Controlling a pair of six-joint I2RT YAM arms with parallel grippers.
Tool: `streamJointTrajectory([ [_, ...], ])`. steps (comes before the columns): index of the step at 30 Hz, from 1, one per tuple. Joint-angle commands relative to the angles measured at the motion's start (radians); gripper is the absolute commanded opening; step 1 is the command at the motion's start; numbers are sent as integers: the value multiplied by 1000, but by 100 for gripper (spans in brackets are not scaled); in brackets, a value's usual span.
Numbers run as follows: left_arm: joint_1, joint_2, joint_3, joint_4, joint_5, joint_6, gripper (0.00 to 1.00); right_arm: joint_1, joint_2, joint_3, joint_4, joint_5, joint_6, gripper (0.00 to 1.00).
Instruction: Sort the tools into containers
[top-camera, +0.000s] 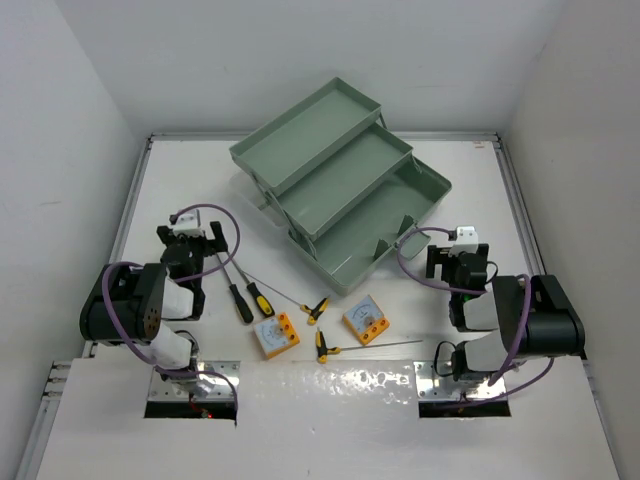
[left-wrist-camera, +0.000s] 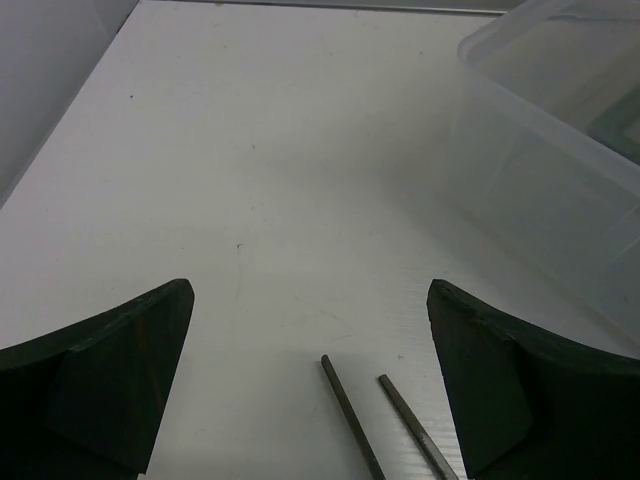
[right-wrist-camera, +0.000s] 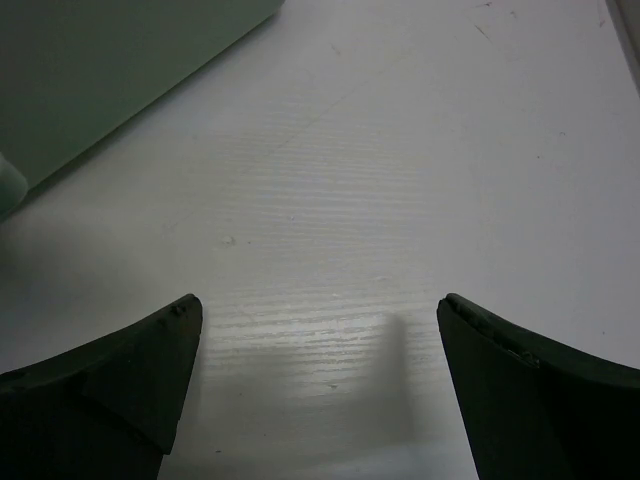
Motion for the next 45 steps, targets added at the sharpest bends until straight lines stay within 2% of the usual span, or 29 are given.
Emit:
streamJointTrajectory([
  [1, -15, -2, 22, 53, 1, 5, 100, 7, 0, 17, 52, -17, -1, 99],
  [3, -17, 0, 24, 53, -1, 7, 100, 7, -46, 0, 31, 61, 37, 99],
  [4, -17, 0, 24, 51, -1, 7, 100, 7, -118, 0, 0, 98, 51, 99],
  [6, -18, 0, 24, 51, -1, 7, 100, 7, -212, -2, -107, 168, 74, 99],
  [10, -18, 0, 24, 50, -1, 5, 100, 7, -527, 18, -332, 127, 50, 99],
  [11, -18, 0, 25, 48, -2, 5, 100, 7, -653, 33, -394, 129, 42, 99],
  [15, -18, 0, 25, 50, -4, 5, 100, 7, -895, 183, -737, 188, 21, 99],
  [17, -18, 0, 25, 48, -4, 7, 100, 7, -945, 245, -811, 108, 21, 99],
  [19, -20, 0, 25, 48, -4, 7, 100, 7, -924, 354, -892, -53, 33, 99],
  [20, -20, 0, 25, 48, -4, 7, 100, 7, -884, 456, -973, -286, 85, 99],
  [21, -20, 0, 25, 48, -4, 5, 100, 7, -829, 513, -1024, -402, 117, 99],
  [22, -18, 0, 25, 48, -4, 7, 100, 64, -706, 564, -1081, -487, 140, 99],
  [23, -20, 0, 25, 48, -4, 7, 100, 123, -651, 642, -1229, -483, 108, 99],
  [24, -20, -2, 25, 48, -4, 7, 100, 314, -614, 664, -1291, -380, 67, 99],
  [25, -18, 0, 25, 48, -4, 5, 100, 422, -572, 665, -1325, -241, 26, 99],
  [26, -21, -2, 25, 48, -7, 5, 100, 528, -557, 649, -1354, -21, -10, 99],
  [27, -21, 0, 25, 48, -7, 7, 100, 679, -542, 642, -1370, 42, -10, 99],
  [31, -21, 0, 25, 45, -7, 7, 100, 916, -476, 650, -1454, 277, 114, 99],
  [35, -21, 0, 27, 47, -7, 8, 100, 1065, -422, 664, -1528, 455, 188, 99],
  [37, -21, 0, 25, 45, -7, 7, 100, 1106, -375, 653, -1543, 478, 221, 99],
  [41, -21, 0, 27, 47, -7, 7, 100, 1139, -318, 612, -1502, 399, 283, 99],
  [45, -21, 0, 27, 47, -7, 8, 100, 1139, -368, 521, -1336, 296, 326, 99],
])
